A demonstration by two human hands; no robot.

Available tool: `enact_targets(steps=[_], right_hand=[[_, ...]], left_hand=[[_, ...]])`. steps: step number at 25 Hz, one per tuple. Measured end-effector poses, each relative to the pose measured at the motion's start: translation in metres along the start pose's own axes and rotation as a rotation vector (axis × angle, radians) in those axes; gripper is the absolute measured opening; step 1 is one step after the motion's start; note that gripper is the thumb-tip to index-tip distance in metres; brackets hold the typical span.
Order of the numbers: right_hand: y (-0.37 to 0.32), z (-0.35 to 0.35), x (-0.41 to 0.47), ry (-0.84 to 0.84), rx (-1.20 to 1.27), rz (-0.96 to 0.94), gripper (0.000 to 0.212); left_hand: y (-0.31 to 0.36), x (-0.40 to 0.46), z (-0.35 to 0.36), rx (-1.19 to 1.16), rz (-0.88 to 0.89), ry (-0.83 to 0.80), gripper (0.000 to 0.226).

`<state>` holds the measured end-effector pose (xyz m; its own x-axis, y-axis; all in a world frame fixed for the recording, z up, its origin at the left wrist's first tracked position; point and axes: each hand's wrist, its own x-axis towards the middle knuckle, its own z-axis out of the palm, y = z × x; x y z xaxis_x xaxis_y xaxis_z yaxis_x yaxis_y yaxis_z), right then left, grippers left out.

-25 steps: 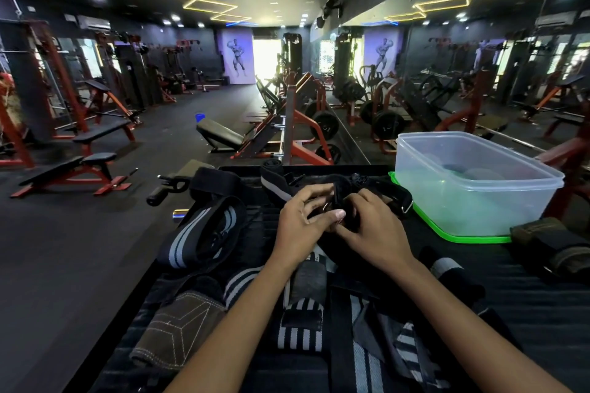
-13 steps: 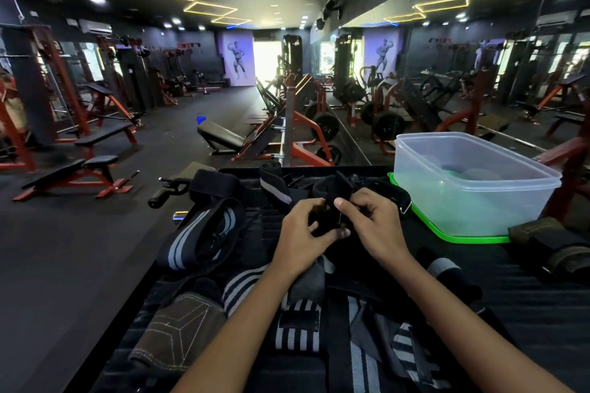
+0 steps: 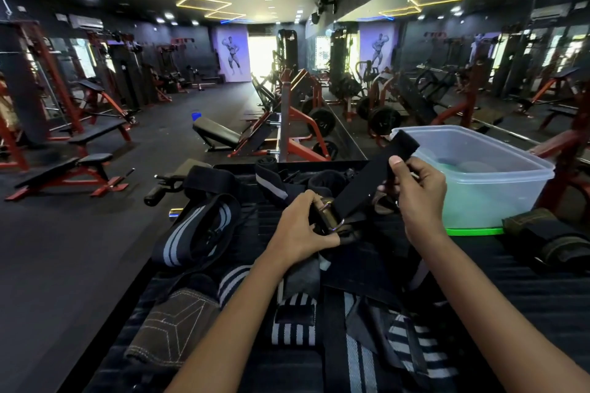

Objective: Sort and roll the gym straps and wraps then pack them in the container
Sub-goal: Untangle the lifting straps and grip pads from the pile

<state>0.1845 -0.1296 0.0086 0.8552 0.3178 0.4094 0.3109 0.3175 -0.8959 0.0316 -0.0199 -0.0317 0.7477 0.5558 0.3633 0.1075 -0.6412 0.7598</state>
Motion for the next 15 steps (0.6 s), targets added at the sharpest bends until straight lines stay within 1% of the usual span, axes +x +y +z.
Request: enact_targets(steps=[3,7,9,11,13,15], right_hand=[[-0.004,-0.004,0.002,0.076,0.032,0.024,0.025],[-0.007,-0.002,-0.002,0.093,0.07,0.059,0.021],[-0.007,-0.002,-0.003,0.083,0.095,0.078,0.022],[-0.007,-0.001,-0.003,0.068,0.144,0.108,0.025],[-0.007,0.0,-0.004,0.049,0.2,0.145,0.025],[-0.007,0.003,-0.006,0.045,0.238,0.182,0.026]], left_hand=[[-0.001,0.002,-0.003,0.047,0.011,0.034,0.054],[0.002,0.002,-0.007,0.137,0.029,0.048,0.073],[0.004,0.0,-0.013,0.154,0.089,0.078,0.069],[0.008,-0.002,-0.02,0.067,0.147,0.096,0.063],[0.014,-0.005,-0.024,-0.08,0.186,0.1,0.063],[0.019,-0.006,-0.024,-0.151,0.218,0.121,0.063]])
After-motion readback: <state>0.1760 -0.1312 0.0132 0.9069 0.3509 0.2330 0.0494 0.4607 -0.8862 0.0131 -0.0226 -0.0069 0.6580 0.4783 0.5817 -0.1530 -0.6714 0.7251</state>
